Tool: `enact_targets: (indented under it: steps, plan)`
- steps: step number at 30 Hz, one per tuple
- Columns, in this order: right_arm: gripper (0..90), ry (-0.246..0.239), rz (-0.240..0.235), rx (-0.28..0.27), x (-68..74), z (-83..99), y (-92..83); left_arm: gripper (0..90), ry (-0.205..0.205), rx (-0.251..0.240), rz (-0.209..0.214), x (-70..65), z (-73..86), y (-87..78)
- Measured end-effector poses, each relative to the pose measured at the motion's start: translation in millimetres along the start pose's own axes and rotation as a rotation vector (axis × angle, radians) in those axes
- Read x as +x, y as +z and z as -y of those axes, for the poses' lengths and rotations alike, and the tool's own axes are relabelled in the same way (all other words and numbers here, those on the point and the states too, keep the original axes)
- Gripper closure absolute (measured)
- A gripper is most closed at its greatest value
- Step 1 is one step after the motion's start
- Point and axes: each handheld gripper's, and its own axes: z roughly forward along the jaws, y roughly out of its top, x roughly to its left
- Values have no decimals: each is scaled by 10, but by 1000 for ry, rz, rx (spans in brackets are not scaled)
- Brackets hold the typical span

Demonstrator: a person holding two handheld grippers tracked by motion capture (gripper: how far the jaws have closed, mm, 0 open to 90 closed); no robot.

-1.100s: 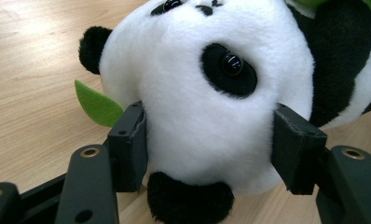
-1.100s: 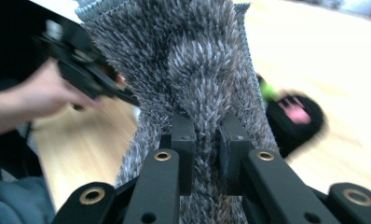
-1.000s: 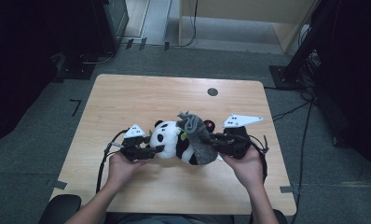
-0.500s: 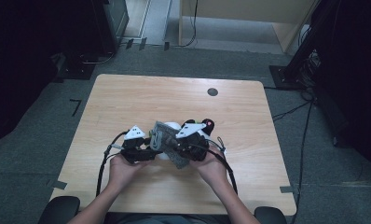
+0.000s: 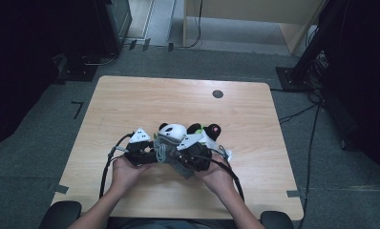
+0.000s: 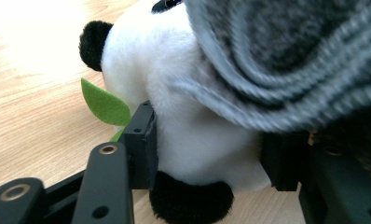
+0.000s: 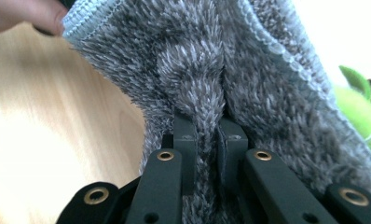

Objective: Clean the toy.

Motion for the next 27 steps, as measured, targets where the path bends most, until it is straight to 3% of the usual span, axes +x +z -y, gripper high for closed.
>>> enact_targets:
  steps: [3,7,10,13,19,27]
  plan:
    - [823,-2,3,28,-10,17,-47,481,-5,-4,3,-5,7,3]
    - [824,1,46,55,-24,53,-159,483,-23,-8,9,0,14,3]
    - [823,33,59,52,-84,140,-248,484,-32,-13,15,7,21,3]
    - [823,76,56,20,-170,231,-339,485,-33,-12,18,-6,21,6]
    - [826,109,116,-30,-242,308,-519,485,-36,-12,21,-18,23,9]
    - [828,227,87,-131,-357,382,-736,481,-51,-14,26,-23,26,9]
